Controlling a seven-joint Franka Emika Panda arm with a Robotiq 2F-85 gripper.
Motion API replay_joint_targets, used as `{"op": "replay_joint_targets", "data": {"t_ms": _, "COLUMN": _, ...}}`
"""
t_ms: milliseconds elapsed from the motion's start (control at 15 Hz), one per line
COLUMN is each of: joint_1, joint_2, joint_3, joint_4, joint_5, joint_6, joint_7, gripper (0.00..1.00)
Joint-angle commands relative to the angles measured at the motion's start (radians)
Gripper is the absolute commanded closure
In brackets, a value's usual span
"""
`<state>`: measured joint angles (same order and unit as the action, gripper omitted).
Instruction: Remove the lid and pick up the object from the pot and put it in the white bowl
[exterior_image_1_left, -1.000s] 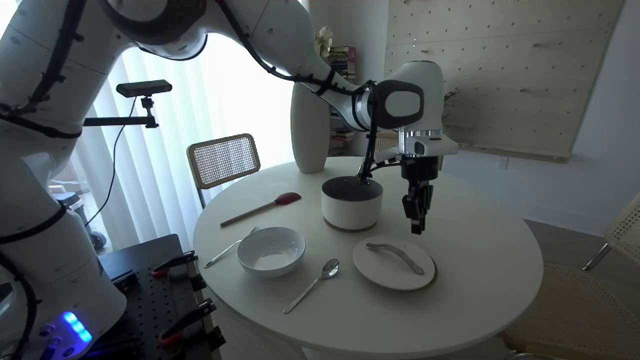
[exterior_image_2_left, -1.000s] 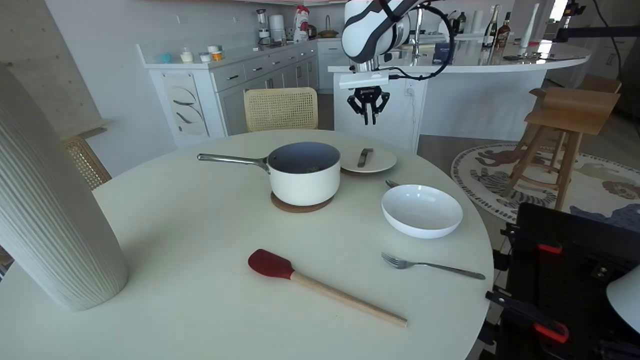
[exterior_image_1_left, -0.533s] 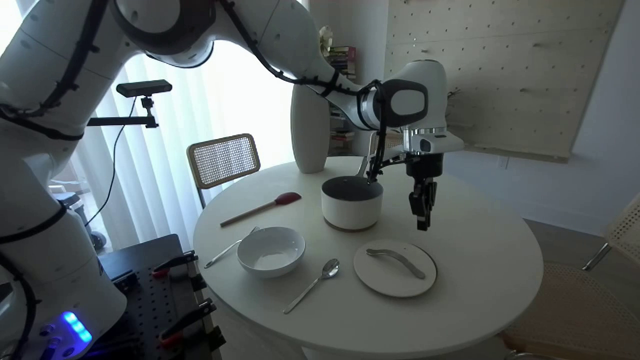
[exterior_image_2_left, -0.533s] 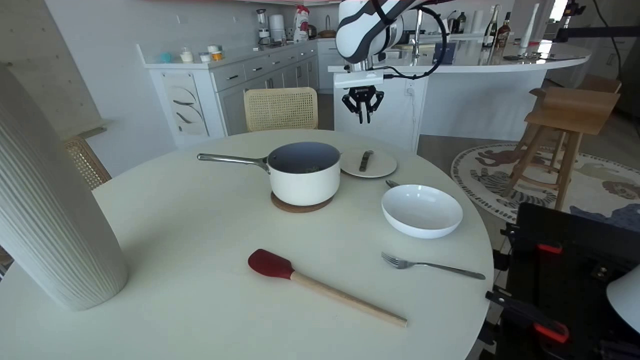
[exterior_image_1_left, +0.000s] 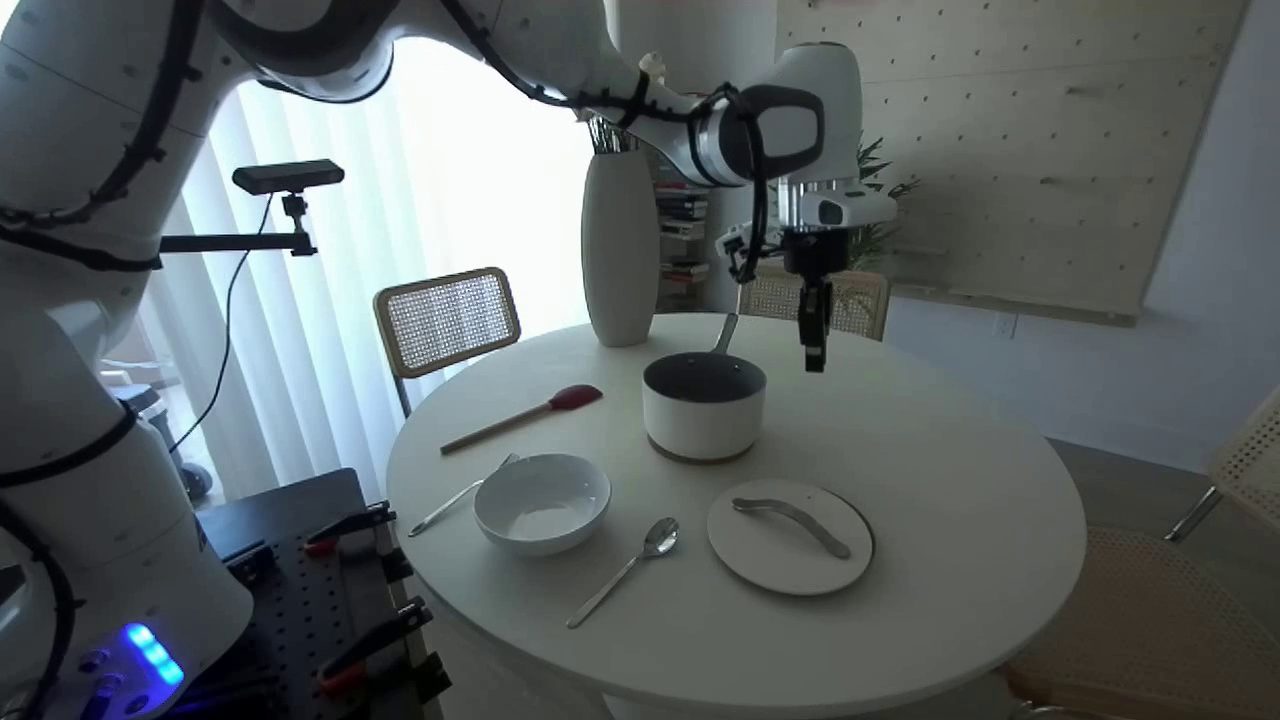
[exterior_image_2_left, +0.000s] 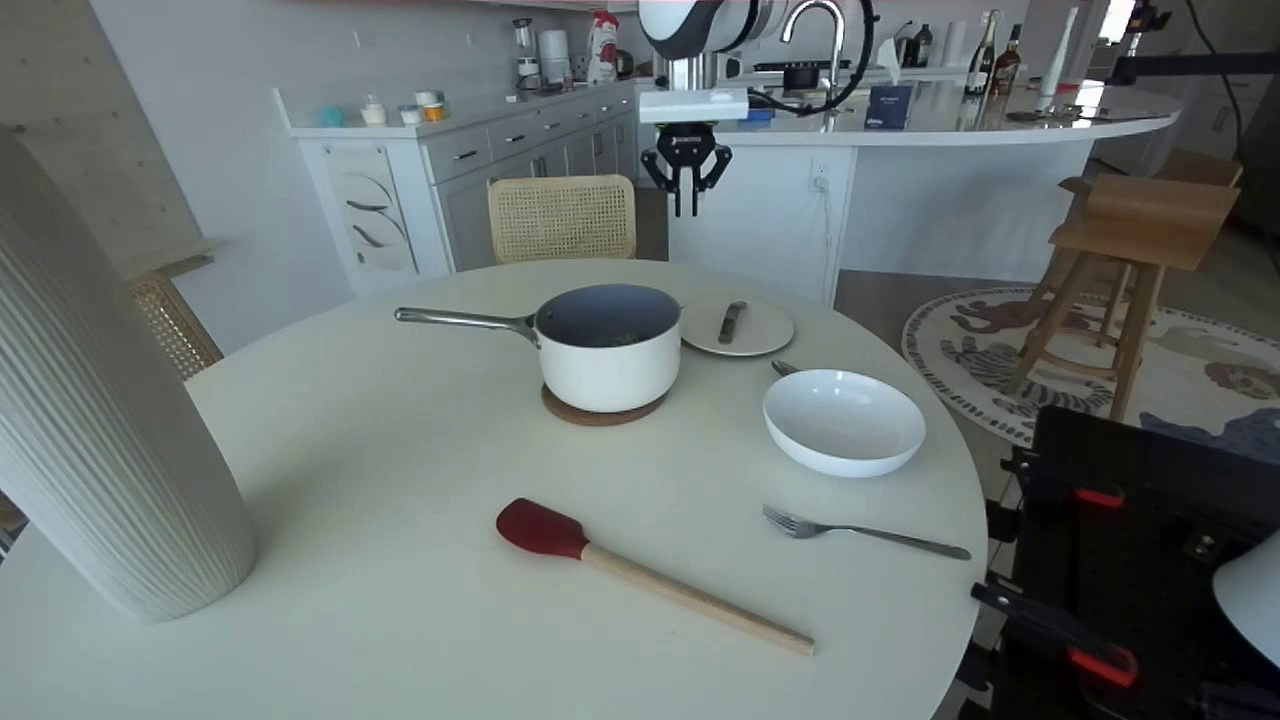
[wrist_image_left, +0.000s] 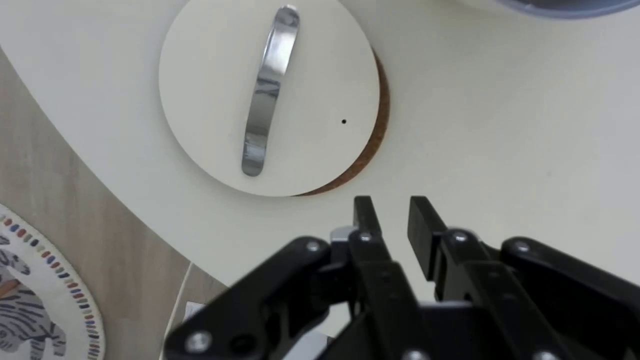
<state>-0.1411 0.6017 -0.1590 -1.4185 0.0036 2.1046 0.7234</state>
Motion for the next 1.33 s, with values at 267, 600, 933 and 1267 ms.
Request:
{"op": "replay_joint_targets", "data": {"t_ms": 267, "joint_1": 0.114, "joint_2": -0.232, "joint_3": 0.056, "joint_4": -0.126, "joint_5": 0.021, "joint_6": -0.170, "joint_7": -0.040, "gripper": 0.29}}
{"op": "replay_joint_targets", "data": {"t_ms": 600, "joint_1": 0.169, "joint_2": -0.254, "joint_3": 0.091, "joint_4": -0.121, "joint_5": 0.021, "joint_6": -0.211, "joint_7": -0.033, "gripper": 0.00}}
{"op": "replay_joint_targets", "data": {"t_ms": 933, "joint_1": 0.177, "joint_2": -0.208, "joint_3": 0.099, "joint_4": -0.056, "joint_5": 0.020, "joint_6": -0.239, "joint_7": -0.049, "gripper": 0.00}}
{"op": "replay_joint_targets", "data": {"t_ms": 1267, "joint_1": 0.162, "joint_2": -0.170, "joint_3": 0.098, "joint_4": -0.007, "joint_5": 0.030, "joint_6": -0.260, "joint_7": -0.097, "gripper": 0.00}}
